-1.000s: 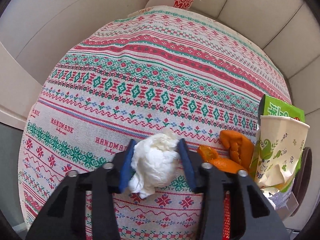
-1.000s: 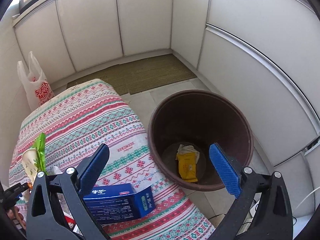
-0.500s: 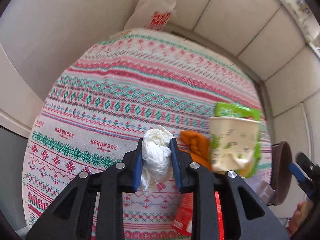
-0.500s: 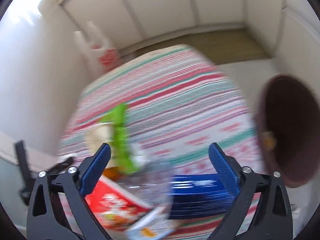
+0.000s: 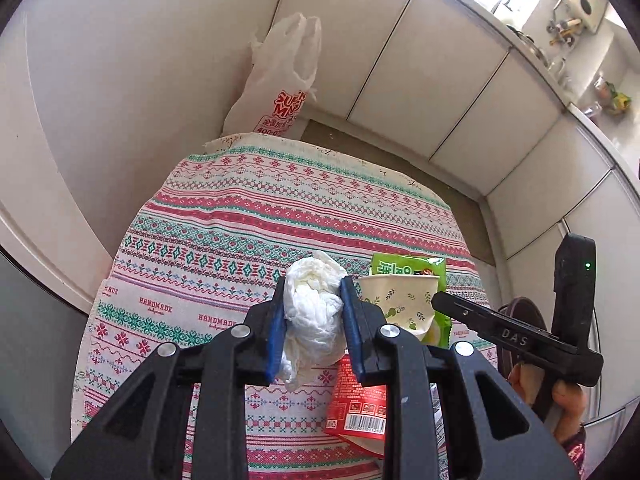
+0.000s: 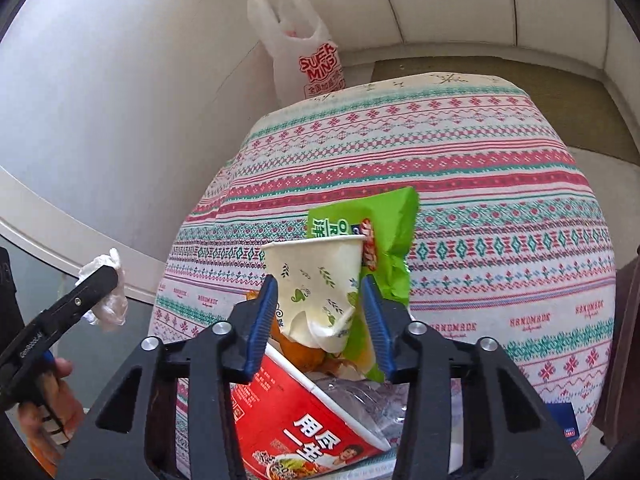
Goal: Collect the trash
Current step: 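Lift the paper cup with right tool toward bin while left holds tissue, then lower the paper cup into the bin and open the right tool, then move the tissue over the bin and open the left tool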
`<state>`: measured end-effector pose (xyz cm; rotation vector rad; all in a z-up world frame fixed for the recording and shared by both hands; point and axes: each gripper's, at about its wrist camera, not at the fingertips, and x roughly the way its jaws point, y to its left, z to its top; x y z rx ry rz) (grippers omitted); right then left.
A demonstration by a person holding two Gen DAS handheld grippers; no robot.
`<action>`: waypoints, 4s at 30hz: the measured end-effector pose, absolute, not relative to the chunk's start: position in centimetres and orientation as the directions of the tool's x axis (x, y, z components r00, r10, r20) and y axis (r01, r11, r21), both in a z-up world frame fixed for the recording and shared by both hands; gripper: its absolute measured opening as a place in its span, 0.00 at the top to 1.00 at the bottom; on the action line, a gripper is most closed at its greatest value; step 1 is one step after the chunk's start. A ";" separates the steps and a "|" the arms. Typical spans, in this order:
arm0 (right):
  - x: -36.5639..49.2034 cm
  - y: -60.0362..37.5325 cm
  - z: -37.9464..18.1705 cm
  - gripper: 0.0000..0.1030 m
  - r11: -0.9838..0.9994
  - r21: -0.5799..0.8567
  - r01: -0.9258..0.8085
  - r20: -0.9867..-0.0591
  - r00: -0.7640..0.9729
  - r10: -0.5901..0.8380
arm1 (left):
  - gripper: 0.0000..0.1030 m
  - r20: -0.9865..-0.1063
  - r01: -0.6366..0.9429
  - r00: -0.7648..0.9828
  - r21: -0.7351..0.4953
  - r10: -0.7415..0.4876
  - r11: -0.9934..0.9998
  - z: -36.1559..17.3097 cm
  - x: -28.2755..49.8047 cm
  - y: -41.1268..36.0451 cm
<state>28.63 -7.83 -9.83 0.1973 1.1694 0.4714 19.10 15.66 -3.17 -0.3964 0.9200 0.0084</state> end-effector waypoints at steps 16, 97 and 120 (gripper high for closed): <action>30.9 -4.4 -14.9 0.65 0.905 0.353 -0.237 -0.877 0.252 0.408 | 0.75 -0.807 -0.207 0.570 -0.320 -0.152 0.924 -5.1 19.1 18.6; 5.5 -50.6 2.0 0.07 0.448 0.118 0.886 -0.512 0.441 -0.737 | 0.72 -0.539 0.492 0.648 -0.243 -0.538 0.836 3.3 19.5 -27.0; 6.8 -51.7 0.4 0.07 0.437 0.153 0.886 -0.610 0.432 -0.664 | 0.19 -0.666 0.517 0.579 -0.145 -0.470 0.843 -1.9 21.3 -34.7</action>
